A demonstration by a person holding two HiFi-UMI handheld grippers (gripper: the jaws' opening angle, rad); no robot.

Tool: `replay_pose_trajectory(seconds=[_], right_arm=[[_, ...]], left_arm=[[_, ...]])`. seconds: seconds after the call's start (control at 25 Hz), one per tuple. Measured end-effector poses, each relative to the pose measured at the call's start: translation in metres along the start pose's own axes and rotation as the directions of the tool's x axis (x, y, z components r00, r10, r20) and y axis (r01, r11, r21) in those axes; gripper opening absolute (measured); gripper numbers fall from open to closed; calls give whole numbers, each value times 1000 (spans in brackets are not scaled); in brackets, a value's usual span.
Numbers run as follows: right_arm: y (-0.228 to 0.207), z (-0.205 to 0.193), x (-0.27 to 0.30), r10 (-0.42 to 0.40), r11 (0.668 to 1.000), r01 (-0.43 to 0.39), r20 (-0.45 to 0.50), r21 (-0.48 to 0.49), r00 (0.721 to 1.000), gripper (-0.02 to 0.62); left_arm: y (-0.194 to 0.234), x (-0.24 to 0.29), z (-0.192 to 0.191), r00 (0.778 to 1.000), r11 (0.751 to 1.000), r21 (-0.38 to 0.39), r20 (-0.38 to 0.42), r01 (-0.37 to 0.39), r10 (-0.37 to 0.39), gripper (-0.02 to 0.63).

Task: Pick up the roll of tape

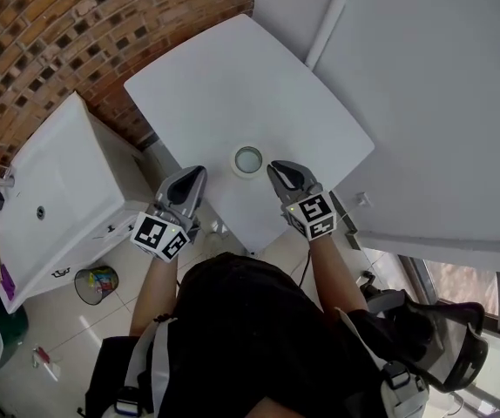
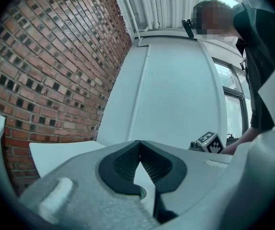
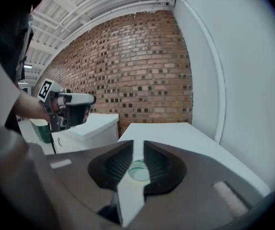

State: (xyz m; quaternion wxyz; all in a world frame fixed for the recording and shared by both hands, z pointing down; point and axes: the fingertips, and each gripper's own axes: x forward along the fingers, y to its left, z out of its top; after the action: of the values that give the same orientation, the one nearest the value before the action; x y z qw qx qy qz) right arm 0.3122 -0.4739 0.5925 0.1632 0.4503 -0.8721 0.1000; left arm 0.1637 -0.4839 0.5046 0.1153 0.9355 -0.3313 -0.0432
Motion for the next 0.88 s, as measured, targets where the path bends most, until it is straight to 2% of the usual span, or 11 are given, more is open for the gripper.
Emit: replay_pose_trajectory(seconds=[0.04, 0.08, 0.2, 0.36, 0.48, 0.52, 0.6, 0.72, 0.8, 0.88], right_arm=[[4, -8, 10, 26, 1000, -27, -56, -11, 998, 112], [9, -18, 20, 52, 998, -55, -122, -24, 991, 152], [20, -42, 46, 96, 988, -127, -290, -89, 952, 173], [36, -65, 75, 148, 968, -220, -429, -122, 891, 173], [45, -90, 89, 192, 944, -308, -558, -120, 807, 210], [46, -99, 93, 193, 934, -334, -604, -130, 774, 232], [49, -116, 103, 174, 913, -375, -680, -159, 712, 235], [52, -135, 115, 141, 887, -423, -764, -185, 630, 181], [52, -146, 118, 126, 869, -456, -806, -191, 578, 164], [53, -158, 121, 101, 852, -486, -851, -193, 515, 153]], left_arm=[[2, -1, 0, 1000, 1000, -7, -2, -6, 6, 2], [4, -3, -1, 1000, 1000, -13, -1, -10, 10, 2], [8, -10, -5, 1000, 1000, -14, 8, -15, 16, 2], [23, -30, 0, 997, 997, -19, 3, -73, 73, 2], [35, -43, -3, 992, 992, -38, 13, -124, 124, 2], [38, -47, -6, 991, 990, -45, 16, -135, 136, 2], [44, -56, -9, 987, 985, -57, 10, -160, 161, 2], [52, -73, -12, 979, 978, -60, 7, -201, 202, 2], [57, -83, -15, 973, 972, -55, 5, -230, 230, 2], [63, -96, -15, 965, 963, -61, -7, -263, 263, 2]])
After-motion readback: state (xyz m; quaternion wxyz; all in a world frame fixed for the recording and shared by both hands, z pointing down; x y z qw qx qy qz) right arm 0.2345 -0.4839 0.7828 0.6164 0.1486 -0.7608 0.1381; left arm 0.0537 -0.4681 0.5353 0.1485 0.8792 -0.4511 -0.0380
